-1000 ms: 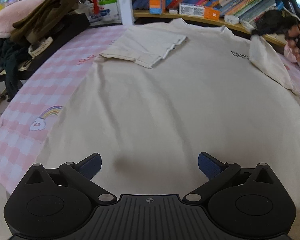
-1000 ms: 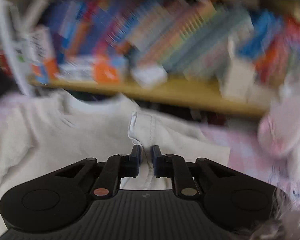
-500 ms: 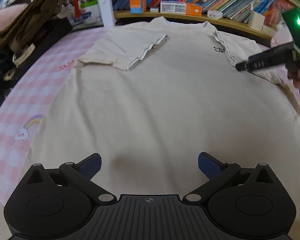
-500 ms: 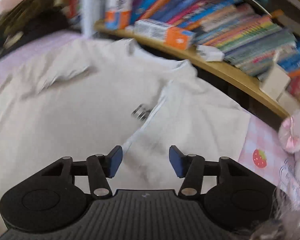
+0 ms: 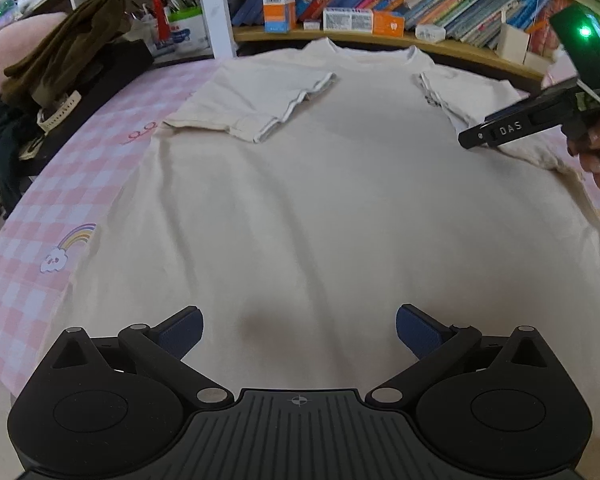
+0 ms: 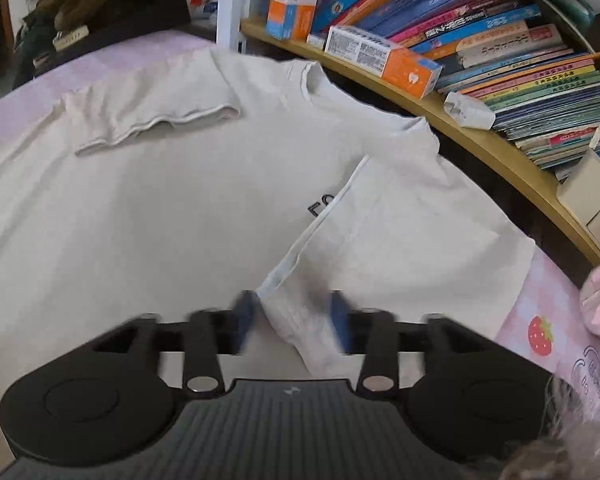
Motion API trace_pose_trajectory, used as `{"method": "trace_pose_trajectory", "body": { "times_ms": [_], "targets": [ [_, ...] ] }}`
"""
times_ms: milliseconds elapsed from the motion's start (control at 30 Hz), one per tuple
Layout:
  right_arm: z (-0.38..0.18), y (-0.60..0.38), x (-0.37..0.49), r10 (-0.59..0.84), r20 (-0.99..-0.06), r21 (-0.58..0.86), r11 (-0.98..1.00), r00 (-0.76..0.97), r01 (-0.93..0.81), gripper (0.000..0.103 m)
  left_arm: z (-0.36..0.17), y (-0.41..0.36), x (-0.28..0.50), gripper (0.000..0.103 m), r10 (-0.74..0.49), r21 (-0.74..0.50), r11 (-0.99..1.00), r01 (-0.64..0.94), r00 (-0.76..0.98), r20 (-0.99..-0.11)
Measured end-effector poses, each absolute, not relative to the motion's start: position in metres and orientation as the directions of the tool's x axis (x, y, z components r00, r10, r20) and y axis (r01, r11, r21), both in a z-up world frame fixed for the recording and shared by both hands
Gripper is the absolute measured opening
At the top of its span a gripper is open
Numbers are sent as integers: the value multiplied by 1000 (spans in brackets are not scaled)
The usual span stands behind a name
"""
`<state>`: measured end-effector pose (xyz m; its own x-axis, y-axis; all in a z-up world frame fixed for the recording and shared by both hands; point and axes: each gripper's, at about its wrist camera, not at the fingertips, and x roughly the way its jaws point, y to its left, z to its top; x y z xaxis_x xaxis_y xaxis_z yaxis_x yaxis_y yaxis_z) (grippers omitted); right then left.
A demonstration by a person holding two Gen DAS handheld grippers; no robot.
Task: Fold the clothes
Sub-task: 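Open the right gripper and withdraw it from the folded side, then move both grippers down to the shirt's hem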
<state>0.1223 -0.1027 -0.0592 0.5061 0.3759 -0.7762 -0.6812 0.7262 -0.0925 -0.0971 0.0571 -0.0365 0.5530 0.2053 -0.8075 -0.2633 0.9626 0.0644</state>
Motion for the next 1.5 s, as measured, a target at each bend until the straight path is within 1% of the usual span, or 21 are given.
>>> {"method": "trace_pose_trajectory", "body": {
  "times_ms": [100, 200, 333, 433, 467, 533, 700, 767, 833, 900, 1000, 1200, 1267, 1367, 1500],
  "targets": [
    [-48, -112, 113, 416, -756, -45, 737, 505, -675, 49, -35, 55, -96, 103, 204, 64, 964, -259, 559, -804],
    [-43, -121, 104, 399, -732, -57, 773, 553, -632, 51, -33, 53, -92, 103, 211, 71, 964, -257, 570, -795],
    [-47, -142, 102, 369, -759, 16, 834, 536, -551, 51, -30, 49, -86, 103, 222, 83, 963, -255, 583, -782],
    [-43, -157, 86, 376, -754, 50, 851, 539, -523, 52, -28, 48, -82, 103, 227, 87, 962, -257, 588, -776],
    [-41, -161, 80, 375, -751, 53, 854, 543, -517, 53, -28, 49, -80, 103, 227, 83, 961, -262, 585, -778],
    [-39, -170, 65, 361, -744, 41, 864, 562, -501, 62, -27, 49, -78, 103, 229, 79, 959, -271, 581, -781],
    [-38, -186, 19, 291, -727, -62, 874, 622, -482, 63, -23, 49, -78, 103, 218, 82, 965, -249, 587, -780],
    [-38, -193, 2, 262, -724, -83, 886, 638, -457, 67, -22, 52, -79, 103, 223, 94, 966, -240, 592, -775],
    [-37, -196, -16, 221, -718, -102, 905, 660, -414, 80, -18, 58, -82, 103, 227, 102, 966, -236, 599, -767],
    [-37, -194, -36, 187, -711, -117, 919, 678, -376, 84, -14, 67, -89, 103, 219, 94, 969, -230, 613, -759],
    [-37, -188, -64, 139, -703, -130, 939, 698, -318, 85, -10, 83, -105, 103, 191, 78, 976, -201, 637, -747],
    [-33, -151, -116, 75, -706, -77, 980, 704, -182, 86, -9, 120, -147, 103, 117, 43, 991, -127, 661, -741],
    [-29, -140, -136, 70, -698, -45, 989, 712, -142, 88, -10, 133, -162, 103, 106, 49, 993, -104, 670, -735],
    [-26, -123, -168, 19, -683, -38, 997, 731, -61, 88, -12, 151, -189, 103, 115, 78, 993, -85, 677, -726],
    [-27, -103, -210, -41, -701, -18, 999, 712, 39, 89, -16, 180, -221, 103, 75, 24, 996, -85, 673, -735]
  ]
}}
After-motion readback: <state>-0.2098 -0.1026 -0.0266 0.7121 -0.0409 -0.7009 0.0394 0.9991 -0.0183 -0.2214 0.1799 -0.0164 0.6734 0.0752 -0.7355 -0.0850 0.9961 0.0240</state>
